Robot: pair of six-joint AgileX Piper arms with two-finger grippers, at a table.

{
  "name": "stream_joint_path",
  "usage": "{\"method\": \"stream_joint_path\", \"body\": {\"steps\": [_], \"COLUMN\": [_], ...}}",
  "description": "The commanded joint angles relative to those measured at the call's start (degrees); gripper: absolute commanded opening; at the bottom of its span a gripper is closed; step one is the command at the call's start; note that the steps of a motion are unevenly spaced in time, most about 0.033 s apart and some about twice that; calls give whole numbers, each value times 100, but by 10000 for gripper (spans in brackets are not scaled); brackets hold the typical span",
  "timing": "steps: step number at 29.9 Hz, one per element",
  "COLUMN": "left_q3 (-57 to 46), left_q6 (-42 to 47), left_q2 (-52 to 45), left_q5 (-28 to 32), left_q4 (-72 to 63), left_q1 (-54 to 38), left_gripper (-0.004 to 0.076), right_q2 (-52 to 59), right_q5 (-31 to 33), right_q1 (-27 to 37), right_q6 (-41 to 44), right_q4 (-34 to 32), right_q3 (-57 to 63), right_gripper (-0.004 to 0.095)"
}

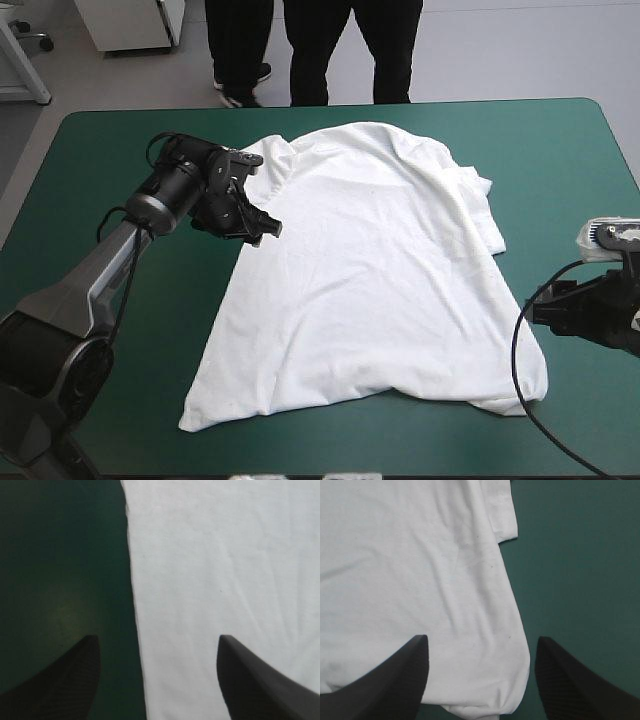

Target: Fold the cloth

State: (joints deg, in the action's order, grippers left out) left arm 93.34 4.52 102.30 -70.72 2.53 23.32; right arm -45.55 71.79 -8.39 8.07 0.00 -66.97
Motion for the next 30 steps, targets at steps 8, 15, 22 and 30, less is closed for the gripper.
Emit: {"method": "stream_joint_path", "body": {"steps": [8, 15, 22, 30], "left_q3": [467, 737, 830, 830], "left_q6": [-219, -452, -747, -747], "left_q2": [642, 1135, 1604, 1883], "left_q5": [-41, 83, 162, 59], "left_q4": [28, -40, -411, -579], "left_q1": [-83, -385, -406, -406], "left_gripper": [478, 461, 400, 43], "right_q2": [-16, -46, -296, -426], "right_q5": [-137, -124, -115, -102], "right_q1": [37, 37, 37, 37], "right_q6": [100, 138, 138, 138], "right_q4": [-100, -126, -161, -139], "right_q3": [-174, -174, -174, -174], "right_gripper": [577, 577, 577, 577]}}
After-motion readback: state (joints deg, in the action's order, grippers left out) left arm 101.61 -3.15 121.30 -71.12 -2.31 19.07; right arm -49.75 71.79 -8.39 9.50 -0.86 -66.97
